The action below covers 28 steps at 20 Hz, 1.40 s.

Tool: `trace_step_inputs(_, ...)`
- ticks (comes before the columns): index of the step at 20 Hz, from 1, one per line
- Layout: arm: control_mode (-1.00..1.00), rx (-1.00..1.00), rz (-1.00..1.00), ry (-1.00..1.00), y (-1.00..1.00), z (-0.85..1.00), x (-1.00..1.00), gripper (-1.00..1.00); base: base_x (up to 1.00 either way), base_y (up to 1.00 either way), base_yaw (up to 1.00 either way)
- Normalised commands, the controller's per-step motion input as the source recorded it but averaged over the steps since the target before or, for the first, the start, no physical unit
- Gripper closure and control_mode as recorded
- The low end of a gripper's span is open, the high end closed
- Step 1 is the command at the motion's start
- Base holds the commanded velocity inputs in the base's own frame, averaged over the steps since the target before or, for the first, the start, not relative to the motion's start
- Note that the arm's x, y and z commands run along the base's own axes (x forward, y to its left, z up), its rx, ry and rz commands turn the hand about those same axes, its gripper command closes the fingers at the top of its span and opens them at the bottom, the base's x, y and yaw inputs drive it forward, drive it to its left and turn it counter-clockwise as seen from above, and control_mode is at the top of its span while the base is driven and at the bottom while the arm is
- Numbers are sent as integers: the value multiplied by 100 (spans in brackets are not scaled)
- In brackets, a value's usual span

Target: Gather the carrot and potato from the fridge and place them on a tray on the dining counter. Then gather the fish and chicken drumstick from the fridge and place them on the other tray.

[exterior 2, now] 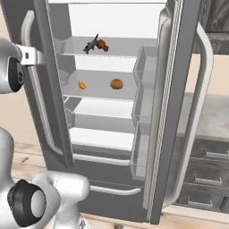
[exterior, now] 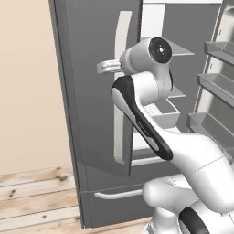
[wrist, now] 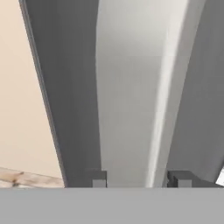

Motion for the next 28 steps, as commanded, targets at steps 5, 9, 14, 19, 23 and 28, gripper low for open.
trace_step_inputs(5, -100, 0, 12, 2, 97, 0, -66, 100, 0, 0, 0)
trace_step_inputs(9, -100, -3, 13, 7, 75, -14, -30, -100, 0, 0, 0)
trace_step_inputs(14, -100, 5, 4, -2, -11, 0, -84, -100, 0, 0, 0)
trace_step_inputs(19, -100, 15, 6, -8, -74, 5, -98, -100, 0, 0, 0)
trace_step_inputs(23, -100, 21, 0, 3, -100, 0, -28, -100, 0, 0, 0)
trace_step_inputs(28, -100, 22, 0, 10, -100, 0, 3, -100, 0, 0, 0)
